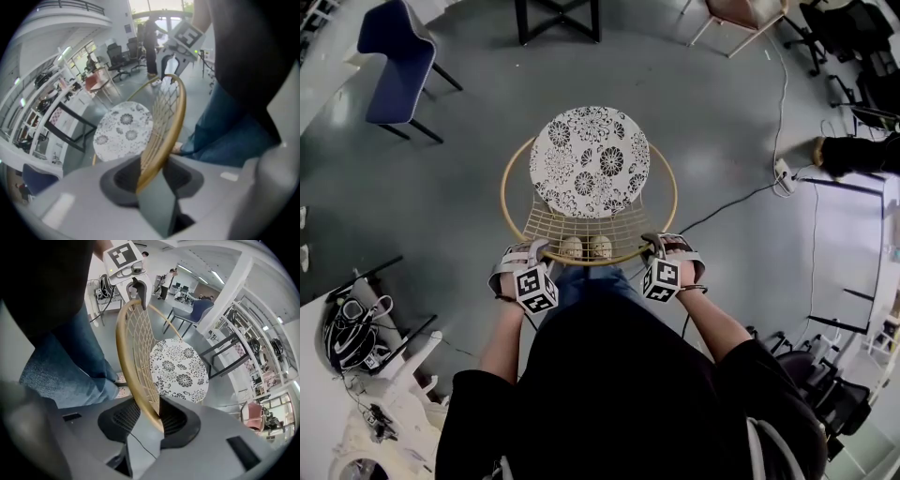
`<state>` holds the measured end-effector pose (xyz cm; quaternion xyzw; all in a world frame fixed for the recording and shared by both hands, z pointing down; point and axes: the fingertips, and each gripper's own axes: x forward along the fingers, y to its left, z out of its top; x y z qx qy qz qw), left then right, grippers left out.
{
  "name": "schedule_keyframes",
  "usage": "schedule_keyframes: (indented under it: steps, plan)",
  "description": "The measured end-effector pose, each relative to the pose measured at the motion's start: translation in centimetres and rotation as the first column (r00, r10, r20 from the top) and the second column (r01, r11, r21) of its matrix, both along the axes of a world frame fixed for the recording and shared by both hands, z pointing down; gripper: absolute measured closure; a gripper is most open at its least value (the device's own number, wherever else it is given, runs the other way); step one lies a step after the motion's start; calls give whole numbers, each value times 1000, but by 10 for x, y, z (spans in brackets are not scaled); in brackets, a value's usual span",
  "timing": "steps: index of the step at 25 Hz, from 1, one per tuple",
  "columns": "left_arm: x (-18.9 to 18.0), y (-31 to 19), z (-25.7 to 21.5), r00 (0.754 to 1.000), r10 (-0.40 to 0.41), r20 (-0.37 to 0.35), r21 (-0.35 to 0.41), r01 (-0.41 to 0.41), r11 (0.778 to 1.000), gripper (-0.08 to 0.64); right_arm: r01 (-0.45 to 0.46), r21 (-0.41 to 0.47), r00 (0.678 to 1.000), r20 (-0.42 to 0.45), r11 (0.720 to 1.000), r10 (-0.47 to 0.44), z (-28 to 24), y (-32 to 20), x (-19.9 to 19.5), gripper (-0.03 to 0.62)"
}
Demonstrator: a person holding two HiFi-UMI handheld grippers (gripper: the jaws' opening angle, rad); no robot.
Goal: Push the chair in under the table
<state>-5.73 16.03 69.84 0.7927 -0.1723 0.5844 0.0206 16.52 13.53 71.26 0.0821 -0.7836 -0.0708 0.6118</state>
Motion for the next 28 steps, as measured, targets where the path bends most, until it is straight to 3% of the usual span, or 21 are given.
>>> schedule_keyframes:
  steps: [11, 19, 28]
  plan:
    - [2, -7, 0, 999, -39, 12, 14, 39, 999, 411, -16, -20, 1000, -24, 1000, 16, 0, -12, 3, 465]
    - [5, -35, 3, 996, -88, 31, 25, 88, 996, 411, 7, -20, 1000, -16, 1000, -8, 3, -48, 5, 465]
    - [-17, -90, 4, 989, -145, 40, 49, 143, 988, 407, 17, 11, 1000, -2, 1000, -17, 4, -108, -18, 465]
